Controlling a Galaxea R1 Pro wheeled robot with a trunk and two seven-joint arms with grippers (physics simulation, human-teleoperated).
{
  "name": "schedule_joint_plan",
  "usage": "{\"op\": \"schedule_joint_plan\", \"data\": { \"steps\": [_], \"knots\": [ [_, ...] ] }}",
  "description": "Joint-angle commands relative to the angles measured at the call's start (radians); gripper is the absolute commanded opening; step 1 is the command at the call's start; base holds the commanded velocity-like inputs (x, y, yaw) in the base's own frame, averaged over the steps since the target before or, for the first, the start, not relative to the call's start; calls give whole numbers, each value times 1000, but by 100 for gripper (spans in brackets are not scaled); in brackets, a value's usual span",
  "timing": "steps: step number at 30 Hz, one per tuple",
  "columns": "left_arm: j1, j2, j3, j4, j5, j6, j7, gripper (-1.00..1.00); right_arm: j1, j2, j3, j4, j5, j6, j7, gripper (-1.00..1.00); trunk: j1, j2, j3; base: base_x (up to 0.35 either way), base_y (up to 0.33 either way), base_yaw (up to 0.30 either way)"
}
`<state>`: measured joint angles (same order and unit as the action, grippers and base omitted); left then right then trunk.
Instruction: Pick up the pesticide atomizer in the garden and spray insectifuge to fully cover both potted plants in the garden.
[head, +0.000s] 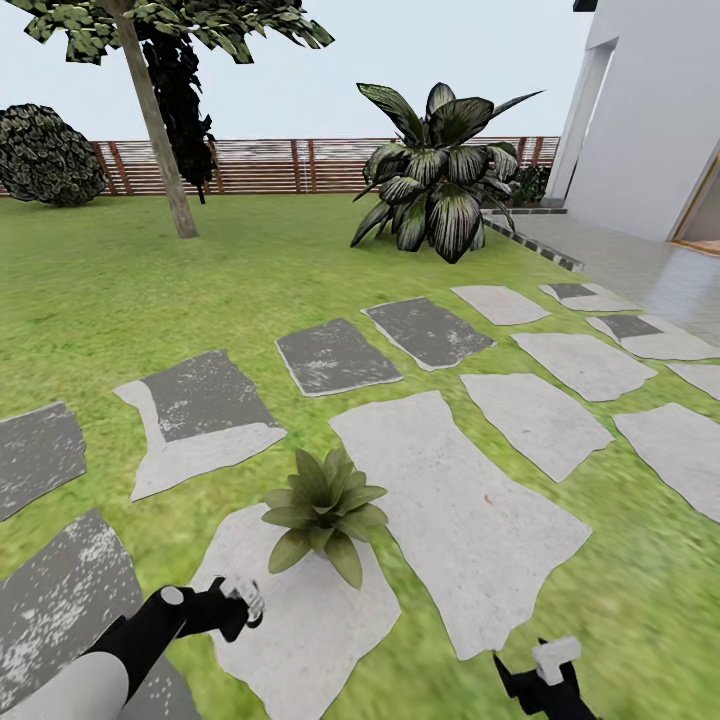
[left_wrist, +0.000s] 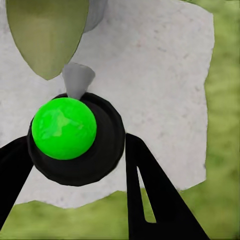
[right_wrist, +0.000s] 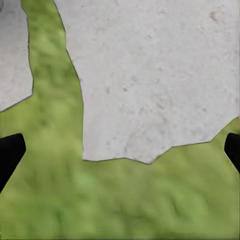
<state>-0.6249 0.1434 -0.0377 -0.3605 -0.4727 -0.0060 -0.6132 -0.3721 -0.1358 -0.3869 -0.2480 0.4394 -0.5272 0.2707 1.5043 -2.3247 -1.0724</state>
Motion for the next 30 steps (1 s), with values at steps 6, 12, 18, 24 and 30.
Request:
{"op": "schedule_joint_plan", "data": {
  "steps": [6,12,18,24,30],
  "knots": [
    [-1,2,121,-3,-6,25,-2,-100,1,5,-24,5,1,-4,-68,100,0,0,-1,0,0,0],
    [-4,-6,135,-18,-10,245,-2,-100,1,42,-41,32,-1,-1,-322,100,0,0,-1,0,0,0],
    [-4,1,136,-19,-12,271,-3,-100,1,66,-41,62,1,0,-330,100,0,0,-1,0,0,0],
    [-6,5,132,-38,-15,284,-4,-100,1,66,-42,60,1,0,-333,100,0,0,-1,0,0,0],
    [-5,0,129,-79,-15,322,-6,-100,1,65,-41,61,2,0,-334,100,0,0,-1,0,0,0]
  ]
}}
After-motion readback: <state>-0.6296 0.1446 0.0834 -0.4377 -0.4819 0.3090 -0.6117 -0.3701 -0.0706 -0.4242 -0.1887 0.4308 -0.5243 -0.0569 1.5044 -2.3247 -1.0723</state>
